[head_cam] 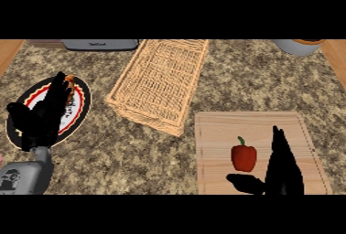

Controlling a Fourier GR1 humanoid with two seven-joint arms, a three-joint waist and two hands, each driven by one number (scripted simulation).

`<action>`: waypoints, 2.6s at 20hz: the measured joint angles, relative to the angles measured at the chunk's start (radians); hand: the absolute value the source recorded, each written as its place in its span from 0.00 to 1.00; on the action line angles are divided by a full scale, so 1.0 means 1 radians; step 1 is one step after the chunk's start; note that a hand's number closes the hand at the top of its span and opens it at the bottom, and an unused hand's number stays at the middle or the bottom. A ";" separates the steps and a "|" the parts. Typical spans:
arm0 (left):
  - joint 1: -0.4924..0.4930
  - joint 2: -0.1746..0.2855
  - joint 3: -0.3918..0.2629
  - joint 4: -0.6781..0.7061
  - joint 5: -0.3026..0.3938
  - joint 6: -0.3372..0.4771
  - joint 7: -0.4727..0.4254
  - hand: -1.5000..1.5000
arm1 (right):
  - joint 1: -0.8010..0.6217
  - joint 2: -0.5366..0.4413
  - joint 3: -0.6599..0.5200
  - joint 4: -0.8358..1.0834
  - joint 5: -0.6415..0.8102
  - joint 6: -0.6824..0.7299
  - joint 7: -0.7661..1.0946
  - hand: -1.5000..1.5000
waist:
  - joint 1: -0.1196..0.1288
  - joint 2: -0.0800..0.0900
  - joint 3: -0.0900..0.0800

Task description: Pick the bell pepper from the cutting board and place it in the basket

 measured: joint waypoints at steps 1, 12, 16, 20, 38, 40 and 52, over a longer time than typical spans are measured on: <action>-0.006 -0.007 0.002 0.003 -0.006 0.002 0.004 0.50 | -0.015 0.004 0.007 0.017 0.008 -0.005 0.011 0.00 | 0.000 0.000 0.000; 0.007 -0.026 0.053 -0.019 -0.031 -0.042 0.013 0.50 | -0.021 -0.003 -0.024 0.116 -0.026 -0.045 -0.047 0.00 | 0.001 0.000 0.000; 0.023 -0.043 0.051 -0.036 -0.048 -0.049 0.012 0.50 | -0.052 -0.003 -0.061 0.178 -0.053 -0.052 -0.076 0.00 | 0.001 -0.001 -0.001; -0.009 -0.050 0.065 0.006 -0.056 -0.050 0.000 0.50 | -0.081 0.000 -0.083 0.229 -0.074 -0.056 -0.097 0.00 | -0.002 -0.006 -0.007; -0.020 -0.067 0.059 0.002 -0.067 -0.065 0.001 0.50 | -0.126 -0.050 0.050 0.268 -0.141 -0.005 -0.213 1.00 | 0.015 -0.021 -0.035; -0.034 -0.073 0.042 0.004 -0.070 -0.074 0.000 0.50 | -0.159 -0.075 0.142 0.253 -0.129 0.045 -0.218 1.00 | 0.047 -0.017 -0.041; -0.081 -0.094 0.002 0.022 -0.076 -0.094 0.000 0.50 | -0.337 0.007 0.589 0.307 -0.314 -0.204 -0.250 1.00 | 0.138 0.020 0.003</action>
